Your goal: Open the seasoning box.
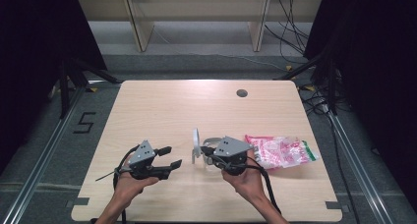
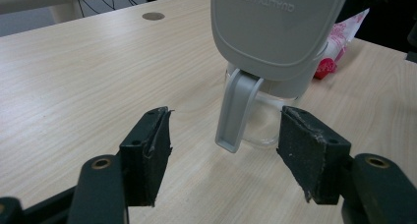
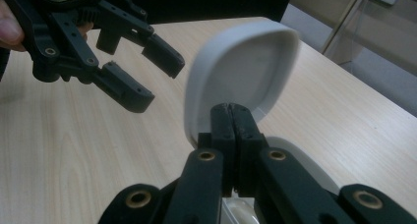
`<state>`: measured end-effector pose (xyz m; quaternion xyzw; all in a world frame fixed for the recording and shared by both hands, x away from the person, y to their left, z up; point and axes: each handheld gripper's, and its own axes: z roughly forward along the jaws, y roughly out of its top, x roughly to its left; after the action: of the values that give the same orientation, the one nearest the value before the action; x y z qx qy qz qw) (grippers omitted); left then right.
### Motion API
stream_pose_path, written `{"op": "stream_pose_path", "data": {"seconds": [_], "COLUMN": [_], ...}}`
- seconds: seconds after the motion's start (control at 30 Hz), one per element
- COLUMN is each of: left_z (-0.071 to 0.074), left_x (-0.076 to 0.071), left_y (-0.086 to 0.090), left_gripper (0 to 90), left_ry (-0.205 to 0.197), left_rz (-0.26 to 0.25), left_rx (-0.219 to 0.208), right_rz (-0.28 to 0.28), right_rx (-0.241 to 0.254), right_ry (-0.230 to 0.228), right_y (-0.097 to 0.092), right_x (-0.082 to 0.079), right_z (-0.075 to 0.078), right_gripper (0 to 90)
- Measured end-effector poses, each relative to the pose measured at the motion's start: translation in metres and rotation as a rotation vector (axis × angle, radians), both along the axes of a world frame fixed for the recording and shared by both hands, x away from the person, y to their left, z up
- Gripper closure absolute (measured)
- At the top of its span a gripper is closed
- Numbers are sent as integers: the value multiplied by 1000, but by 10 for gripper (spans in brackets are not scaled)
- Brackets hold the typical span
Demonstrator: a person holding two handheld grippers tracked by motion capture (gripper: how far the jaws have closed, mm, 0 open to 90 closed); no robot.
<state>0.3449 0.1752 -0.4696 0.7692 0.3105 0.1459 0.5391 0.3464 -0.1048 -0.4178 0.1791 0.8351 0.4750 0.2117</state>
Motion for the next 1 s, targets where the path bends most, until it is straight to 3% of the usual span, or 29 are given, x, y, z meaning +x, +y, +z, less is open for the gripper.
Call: {"op": "stream_pose_path", "data": {"seconds": [0.17,0.4,0.47,0.5,0.53,0.67,0.7,0.77,0.87,1.0], "left_z": [0,-6,-9,-10,-12,-15,-16,-17,-17,-18], "left_x": [-3,-5,-6,-6,-7,-8,-7,-9,-10,-10], "left_y": [0,0,-1,-1,-2,-2,-1,-1,-1,-1], "left_gripper": [359,348,344,344,342,333,331,330,328,324], "left_ry": [0,10,12,8,31,37,25,48,44,45], "left_rz": [5,0,-13,-14,-5,-1,-12,9,9,1], "left_rx": [4,4,14,30,6,13,26,3,7,12], "right_rz": [8,-39,-101,-95,-119,-162,-202,-256,-323,-367], "right_rx": [-3,29,42,32,48,63,87,94,110,127], "right_ry": [6,29,68,39,73,77,118,132,164,178], "right_y": [3,-17,-35,-41,-49,-66,-77,-88,-106,-124], "right_x": [-1,-2,-6,-5,-8,-10,-15,-19,-25,-31], "right_z": [-1,-5,-11,-13,-14,-17,-21,-25,-30,-33], "right_gripper": [900,838,748,717,685,593,521,481,419,384]}}
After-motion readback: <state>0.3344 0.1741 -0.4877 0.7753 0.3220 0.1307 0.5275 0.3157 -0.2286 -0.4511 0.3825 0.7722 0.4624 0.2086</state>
